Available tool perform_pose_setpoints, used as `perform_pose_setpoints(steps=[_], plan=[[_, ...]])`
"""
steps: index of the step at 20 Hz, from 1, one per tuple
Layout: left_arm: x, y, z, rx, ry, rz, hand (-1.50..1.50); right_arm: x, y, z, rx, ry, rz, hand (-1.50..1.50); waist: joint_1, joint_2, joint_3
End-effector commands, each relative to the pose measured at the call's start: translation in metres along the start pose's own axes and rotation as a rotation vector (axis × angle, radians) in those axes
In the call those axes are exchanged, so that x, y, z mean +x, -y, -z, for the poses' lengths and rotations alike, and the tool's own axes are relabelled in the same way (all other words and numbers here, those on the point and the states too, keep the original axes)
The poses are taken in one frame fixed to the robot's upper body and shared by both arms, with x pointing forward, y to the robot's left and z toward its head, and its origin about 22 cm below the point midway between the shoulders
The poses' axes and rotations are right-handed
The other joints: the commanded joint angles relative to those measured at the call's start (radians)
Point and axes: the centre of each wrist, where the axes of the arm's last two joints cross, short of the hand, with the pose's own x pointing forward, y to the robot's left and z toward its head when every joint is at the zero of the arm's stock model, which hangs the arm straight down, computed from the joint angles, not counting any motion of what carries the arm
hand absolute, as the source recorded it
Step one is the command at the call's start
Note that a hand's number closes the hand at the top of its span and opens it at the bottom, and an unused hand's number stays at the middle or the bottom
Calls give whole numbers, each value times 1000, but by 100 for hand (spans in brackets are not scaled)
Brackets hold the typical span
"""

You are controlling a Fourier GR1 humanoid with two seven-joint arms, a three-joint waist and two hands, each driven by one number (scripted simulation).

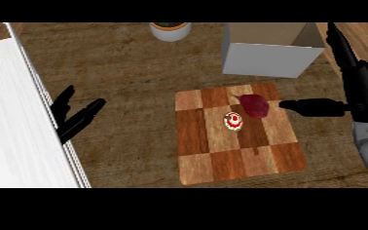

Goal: Pick the cupcake from the cutting board and place it in the cardboard box

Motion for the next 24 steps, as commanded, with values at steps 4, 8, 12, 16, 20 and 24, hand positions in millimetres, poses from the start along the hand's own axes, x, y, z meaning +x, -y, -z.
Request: perform_pose_setpoints(steps=[4,8,12,16,20,24], plan=[[57,22,-21,-228,505,83,0,3,17,-14,143,105,-266,-150,17,8,-14],[64,28,-21,-254,540,101,0,4,20,-23,260,56,-393,-150,38,12,-17],[59,37,-21,-303,568,108,0,14,17,-30,426,-16,-558,-150,65,16,-19],[66,36,-15,-338,596,113,0,31,-4,-35,516,-58,-634,-150,97,21,-18],[70,39,-11,-343,605,107,0,47,-17,-39,568,-118,-743,-150,103,25,-18],[64,43,-10,-370,620,105,0,58,-29,-40,607,-209,-808,-150,125,28,-17]])
